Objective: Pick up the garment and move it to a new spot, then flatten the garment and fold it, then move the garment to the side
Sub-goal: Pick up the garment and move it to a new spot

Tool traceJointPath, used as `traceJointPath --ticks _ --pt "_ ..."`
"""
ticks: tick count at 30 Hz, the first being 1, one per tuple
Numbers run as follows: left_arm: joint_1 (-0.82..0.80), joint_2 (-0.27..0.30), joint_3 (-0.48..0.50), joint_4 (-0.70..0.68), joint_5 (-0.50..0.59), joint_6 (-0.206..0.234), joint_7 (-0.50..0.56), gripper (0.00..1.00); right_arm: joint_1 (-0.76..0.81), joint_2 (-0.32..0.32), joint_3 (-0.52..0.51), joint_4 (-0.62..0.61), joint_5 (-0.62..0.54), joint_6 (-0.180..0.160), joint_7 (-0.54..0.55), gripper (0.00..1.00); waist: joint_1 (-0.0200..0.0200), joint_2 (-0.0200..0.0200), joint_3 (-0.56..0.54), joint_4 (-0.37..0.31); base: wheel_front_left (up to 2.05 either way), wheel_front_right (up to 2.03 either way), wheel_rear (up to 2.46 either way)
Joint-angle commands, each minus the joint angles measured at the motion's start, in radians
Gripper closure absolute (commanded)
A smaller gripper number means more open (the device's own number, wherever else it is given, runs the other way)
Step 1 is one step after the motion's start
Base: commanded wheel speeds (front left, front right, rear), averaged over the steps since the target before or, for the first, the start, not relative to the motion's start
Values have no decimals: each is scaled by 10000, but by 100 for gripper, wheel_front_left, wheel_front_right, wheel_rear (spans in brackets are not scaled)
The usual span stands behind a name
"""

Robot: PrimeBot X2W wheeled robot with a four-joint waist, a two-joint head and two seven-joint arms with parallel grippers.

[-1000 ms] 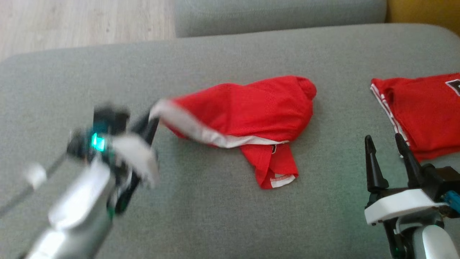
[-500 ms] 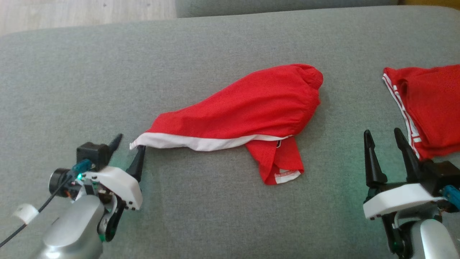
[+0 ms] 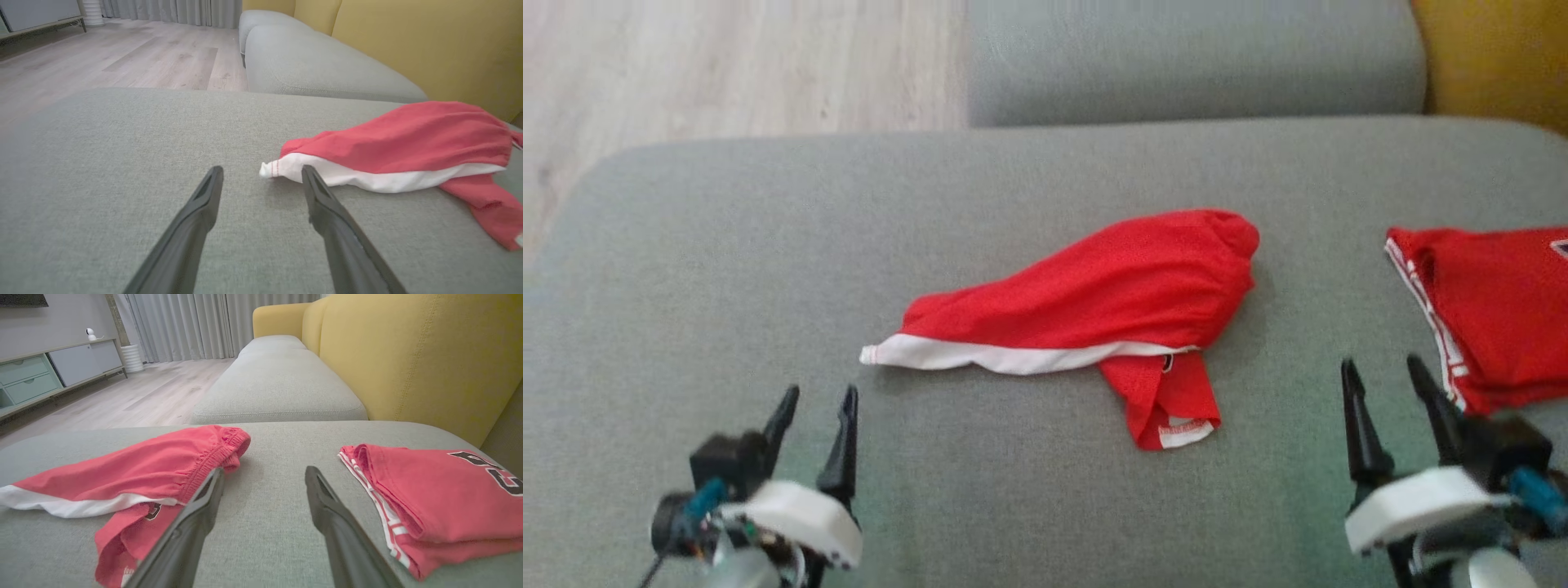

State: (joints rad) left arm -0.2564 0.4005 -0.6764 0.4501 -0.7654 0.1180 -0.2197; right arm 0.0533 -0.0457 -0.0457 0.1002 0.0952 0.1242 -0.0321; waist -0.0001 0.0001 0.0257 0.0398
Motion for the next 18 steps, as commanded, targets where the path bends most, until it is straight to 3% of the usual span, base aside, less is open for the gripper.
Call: traceJointPath --ticks 1,10,18 --pt "-264 215 504 -423 -51 120 -156 0 -61 -45 188 -312 -74 65 -73 0 1 -1 -390 171 0 0 0" --pt "1574 -372 1088 -1955 -180 1240 -389 0 667 -45 252 -326 63 65 -99 0 1 -1 -977 338 0 0 0" --pt "2412 -609 1285 -2775 269 1508 -417 0 814 -45 588 -187 300 65 -173 0 1 -1 -1095 318 0 0 0"
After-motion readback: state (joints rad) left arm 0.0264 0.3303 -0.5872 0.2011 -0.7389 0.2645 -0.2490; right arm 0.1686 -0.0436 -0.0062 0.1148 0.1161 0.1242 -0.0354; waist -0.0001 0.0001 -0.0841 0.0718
